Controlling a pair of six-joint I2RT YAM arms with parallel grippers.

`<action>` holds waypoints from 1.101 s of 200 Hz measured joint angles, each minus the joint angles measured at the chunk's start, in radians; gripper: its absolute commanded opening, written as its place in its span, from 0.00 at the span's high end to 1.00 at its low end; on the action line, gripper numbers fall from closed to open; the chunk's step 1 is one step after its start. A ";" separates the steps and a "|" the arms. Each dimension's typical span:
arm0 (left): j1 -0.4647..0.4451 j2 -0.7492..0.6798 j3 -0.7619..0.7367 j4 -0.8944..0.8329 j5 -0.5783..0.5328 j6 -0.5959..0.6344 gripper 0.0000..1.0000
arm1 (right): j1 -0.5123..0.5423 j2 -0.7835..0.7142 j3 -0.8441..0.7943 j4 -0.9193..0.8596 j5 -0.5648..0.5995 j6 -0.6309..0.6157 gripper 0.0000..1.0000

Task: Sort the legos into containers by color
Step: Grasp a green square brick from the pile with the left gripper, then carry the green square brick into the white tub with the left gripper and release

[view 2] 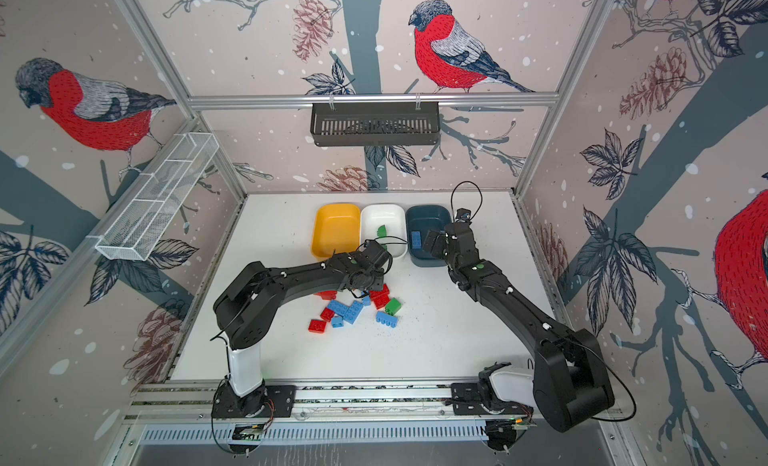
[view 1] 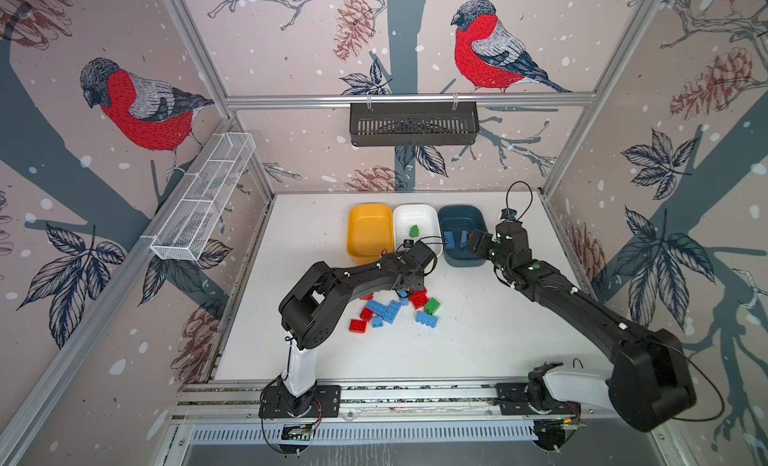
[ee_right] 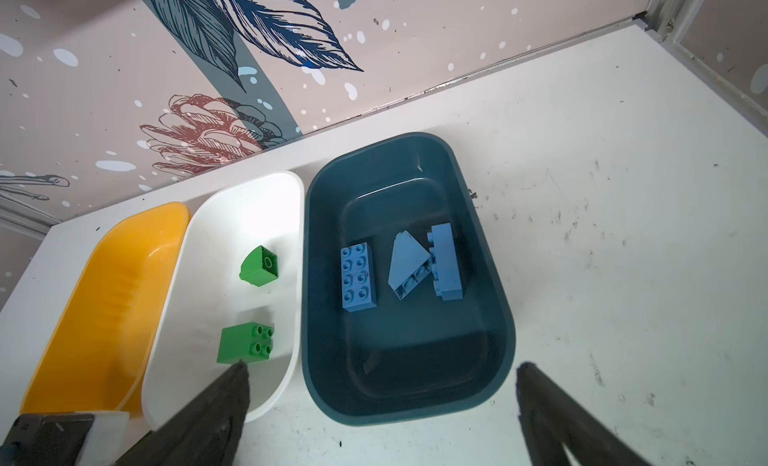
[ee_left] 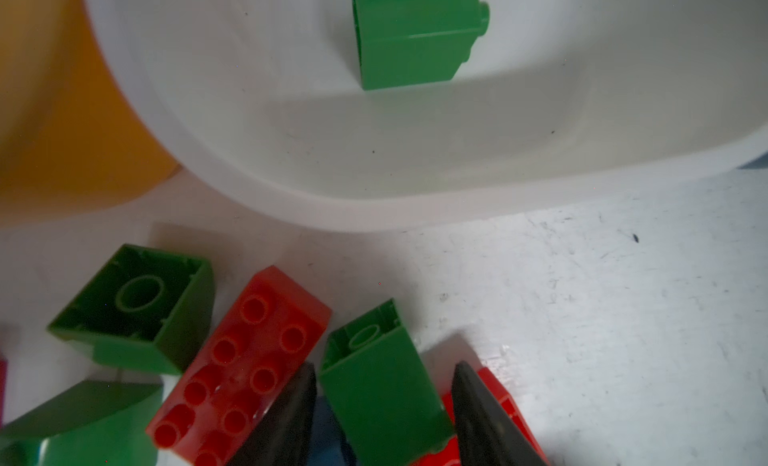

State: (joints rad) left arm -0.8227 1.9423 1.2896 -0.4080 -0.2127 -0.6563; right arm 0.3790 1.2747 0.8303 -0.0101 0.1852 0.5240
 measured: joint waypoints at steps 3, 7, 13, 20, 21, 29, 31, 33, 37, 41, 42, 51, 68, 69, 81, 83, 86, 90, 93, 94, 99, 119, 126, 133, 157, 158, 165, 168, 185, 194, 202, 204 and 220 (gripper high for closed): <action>0.000 0.005 0.003 0.000 0.000 0.001 0.49 | 0.000 0.000 0.000 -0.001 0.000 0.000 0.00; 0.000 0.010 0.005 0.001 0.000 0.001 0.49 | 0.000 0.000 0.000 -0.001 0.000 0.000 0.00; 0.000 0.019 0.011 0.000 0.000 0.001 0.50 | 0.000 0.000 0.000 0.000 0.000 0.000 0.01; 0.000 0.028 0.017 0.000 0.000 0.002 0.51 | 0.000 0.000 0.000 0.000 0.000 0.000 0.00; 0.000 0.029 0.018 0.000 0.000 0.002 0.51 | 0.000 0.000 0.000 0.000 0.000 0.000 0.00; -0.001 0.037 0.023 0.002 0.000 0.002 0.51 | 0.000 0.000 0.000 0.000 0.000 0.000 0.01; -0.001 0.039 0.024 0.002 0.000 0.002 0.52 | 0.000 0.000 0.000 0.000 0.000 0.000 0.01; -0.001 0.041 0.026 0.002 -0.001 0.002 0.52 | 0.000 0.000 0.000 0.000 0.000 0.000 0.01; -0.001 0.045 0.027 0.002 -0.001 0.002 0.52 | 0.000 0.000 0.000 0.000 0.000 0.000 0.01; -0.001 0.048 0.029 0.002 -0.001 0.002 0.53 | 0.000 0.000 0.000 0.000 0.000 0.000 0.01; -0.001 0.050 0.029 0.002 -0.001 0.002 0.53 | 0.000 0.000 0.000 0.000 0.000 0.000 0.00; -0.001 0.057 0.032 0.003 -0.002 0.003 0.54 | 0.000 0.000 0.000 0.000 0.000 0.001 0.01; -0.002 0.066 0.036 0.005 -0.005 0.010 0.58 | 0.000 0.000 -0.005 0.000 -0.001 0.001 0.00; -0.002 0.066 0.036 0.005 -0.005 0.010 0.59 | 0.000 0.000 -0.005 0.000 -0.001 0.001 0.00; -0.004 0.071 0.041 0.008 -0.010 0.010 0.61 | 0.000 0.000 -0.008 -0.002 -0.001 0.003 0.01; -0.004 0.071 0.042 0.008 -0.011 0.010 0.61 | 0.000 0.000 -0.009 -0.003 -0.001 0.003 0.01; -0.005 0.072 0.043 0.008 -0.013 0.011 0.62 | 0.000 0.000 -0.010 -0.003 -0.001 0.003 0.01; -0.005 0.072 0.043 0.008 -0.015 0.011 0.62 | 0.000 0.000 -0.011 -0.003 -0.001 0.003 0.01; -0.006 0.072 0.044 0.008 -0.018 0.011 0.63 | 0.000 0.000 -0.012 -0.003 -0.002 0.003 0.01; -0.006 0.072 0.044 0.008 -0.018 0.011 0.63 | 0.000 0.000 -0.012 -0.003 -0.002 0.003 0.01; -0.007 0.072 0.043 0.008 -0.021 0.012 0.64 | 0.000 0.000 -0.014 -0.003 -0.003 0.003 0.01; -0.012 0.043 0.023 0.016 -0.028 0.023 0.67 | 0.007 -0.003 -0.027 0.000 -0.023 0.000 0.01; -0.012 0.024 0.008 0.024 -0.030 0.026 0.68 | 0.013 -0.007 -0.034 0.000 -0.029 -0.002 0.00; -0.012 0.004 -0.007 0.034 -0.034 0.027 0.70 | 0.019 -0.010 -0.041 0.000 -0.031 -0.005 0.00; -0.013 -0.056 -0.040 0.064 -0.047 0.028 0.72 | 0.035 -0.016 -0.068 -0.001 -0.046 -0.009 0.01; -0.013 -0.059 -0.042 0.066 -0.048 0.028 0.72 | 0.036 -0.017 -0.069 -0.002 -0.046 -0.009 0.01; -0.013 -0.073 -0.046 0.070 -0.051 0.028 0.72 | 0.042 -0.027 -0.077 -0.008 -0.049 -0.011 0.01; -0.013 -0.079 -0.048 0.071 -0.052 0.028 0.72 | 0.045 -0.032 -0.080 -0.009 -0.050 -0.012 0.00; -0.013 -0.116 -0.049 0.085 -0.064 0.027 0.72 | 0.060 -0.045 -0.092 0.003 -0.054 -0.012 0.01; -0.013 -0.129 -0.040 0.087 -0.078 0.027 0.72 | 0.066 -0.045 -0.098 0.002 -0.054 -0.011 0.01; -0.013 -0.135 -0.026 0.090 -0.086 0.027 0.72 | 0.070 -0.045 -0.103 -0.003 -0.053 -0.011 0.01; -0.013 -0.135 -0.021 0.090 -0.089 0.028 0.72 | 0.071 -0.045 -0.104 -0.003 -0.053 -0.010 0.01; -0.013 -0.132 0.019 0.096 -0.108 0.034 0.72 | 0.075 -0.044 -0.109 -0.004 -0.053 -0.003 0.00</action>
State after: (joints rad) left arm -0.8352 1.8103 1.3087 -0.3122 -0.3202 -0.6220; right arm 0.4541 1.2304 0.7212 -0.0139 0.1318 0.5205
